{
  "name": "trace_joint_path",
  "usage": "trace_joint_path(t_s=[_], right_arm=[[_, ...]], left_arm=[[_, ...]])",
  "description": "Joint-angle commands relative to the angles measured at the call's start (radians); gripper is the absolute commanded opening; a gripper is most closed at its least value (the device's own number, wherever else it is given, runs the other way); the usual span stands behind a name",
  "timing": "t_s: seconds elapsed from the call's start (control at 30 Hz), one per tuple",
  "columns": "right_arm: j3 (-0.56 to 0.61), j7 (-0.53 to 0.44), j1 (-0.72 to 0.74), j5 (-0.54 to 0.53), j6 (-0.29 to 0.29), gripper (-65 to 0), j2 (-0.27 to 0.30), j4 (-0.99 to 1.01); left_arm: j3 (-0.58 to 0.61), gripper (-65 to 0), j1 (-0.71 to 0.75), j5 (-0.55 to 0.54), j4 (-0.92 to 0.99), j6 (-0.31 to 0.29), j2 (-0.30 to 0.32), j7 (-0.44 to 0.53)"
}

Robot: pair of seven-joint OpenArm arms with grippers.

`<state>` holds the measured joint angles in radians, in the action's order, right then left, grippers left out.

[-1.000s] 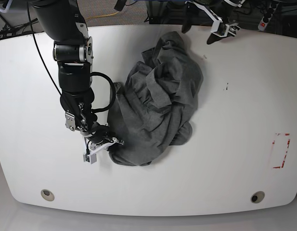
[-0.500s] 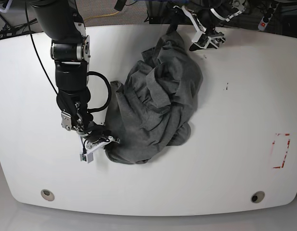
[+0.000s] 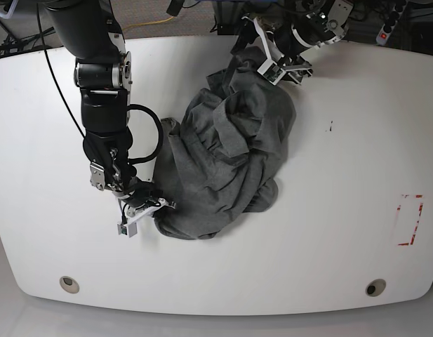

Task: Fold the T-shirt properly
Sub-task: 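Reach the left gripper to the shirt's opposite edge and grasp it, then lift the shirt with both grippers and stretch it apart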

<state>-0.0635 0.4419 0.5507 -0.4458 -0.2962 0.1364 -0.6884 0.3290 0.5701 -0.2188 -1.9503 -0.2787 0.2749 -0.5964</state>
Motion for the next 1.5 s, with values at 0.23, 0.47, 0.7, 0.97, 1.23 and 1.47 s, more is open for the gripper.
trace_joint_path(t_s=[0.23,0.47,0.7,0.97,1.23,1.47], right_arm=[[0.0,-0.021,0.044,-0.011,-0.014,-65.0,0.007,-0.023],[0.0,-0.018,0.036,-0.011,-0.013,-65.0,0.021,-0.109],[-0.002,0.048,0.036,-0.011,-0.011,-65.0,0.025,-0.196],[-0.002,0.108,0.042,-0.011,-0.011,-65.0,0.05,-0.324],[0.0,0.157,0.102,-0.011,-0.014,-65.0,0.084,-0.388],[0.0,0.17,0.208,-0.011,-0.016,-65.0,0.099,-0.388]], left_arm=[[-0.008,-37.8,-0.002,-0.009,0.035,-0.004,0.007,0.017],[-0.095,-50.3,-0.006,-0.009,0.09,-0.003,0.021,0.02],[-0.242,-63.3,-0.006,-0.011,0.101,-0.003,0.017,0.019],[-0.422,-63.3,-0.023,-0.017,0.048,-0.003,0.017,0.02],[-0.634,-63.5,-0.095,-0.017,0.002,-0.003,-0.013,0.02],[-0.773,-63.5,-0.204,-0.017,0.001,-0.006,-0.016,0.016]])
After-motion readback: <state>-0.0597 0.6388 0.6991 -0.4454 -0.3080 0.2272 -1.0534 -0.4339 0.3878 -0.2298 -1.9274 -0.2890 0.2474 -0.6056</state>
